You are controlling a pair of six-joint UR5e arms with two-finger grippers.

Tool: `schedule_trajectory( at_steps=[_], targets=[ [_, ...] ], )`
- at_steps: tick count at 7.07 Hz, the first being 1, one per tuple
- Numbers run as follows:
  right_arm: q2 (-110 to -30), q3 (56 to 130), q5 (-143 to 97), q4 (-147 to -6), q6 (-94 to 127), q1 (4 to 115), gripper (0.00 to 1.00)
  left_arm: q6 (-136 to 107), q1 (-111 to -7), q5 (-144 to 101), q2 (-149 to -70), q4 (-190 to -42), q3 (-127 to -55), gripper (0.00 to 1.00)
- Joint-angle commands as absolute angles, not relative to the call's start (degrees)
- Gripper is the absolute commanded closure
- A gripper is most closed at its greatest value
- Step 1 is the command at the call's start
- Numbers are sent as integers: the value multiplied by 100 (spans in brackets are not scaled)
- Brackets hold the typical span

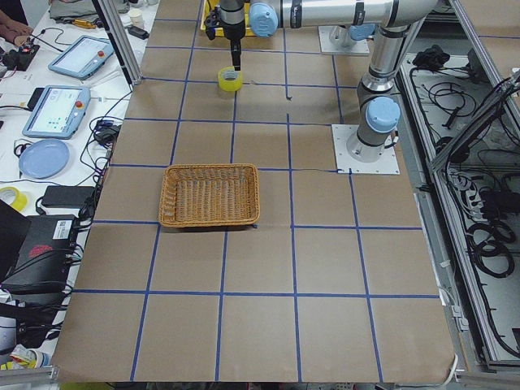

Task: Transfer tape with both arms
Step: 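Raise the open right gripper while the left gripper moves toward the tape, then lower the left gripper onto the tape roll and close on its rim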

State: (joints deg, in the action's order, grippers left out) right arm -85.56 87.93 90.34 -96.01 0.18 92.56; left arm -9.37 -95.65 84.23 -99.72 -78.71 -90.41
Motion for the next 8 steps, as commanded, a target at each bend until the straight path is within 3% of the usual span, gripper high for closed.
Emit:
schedule_trajectory(
  at_steps=[1,8],
  targets=[
    [-8929,9044,8992,-9650,-273,8974,0,-1344,-10044,8411,-10465,-7340,-9070,0],
    [-8947,9035,9026,-9756,-229,9000,0,-1855,-10617,8463,-12180,-5405,-9079,0]
  ],
)
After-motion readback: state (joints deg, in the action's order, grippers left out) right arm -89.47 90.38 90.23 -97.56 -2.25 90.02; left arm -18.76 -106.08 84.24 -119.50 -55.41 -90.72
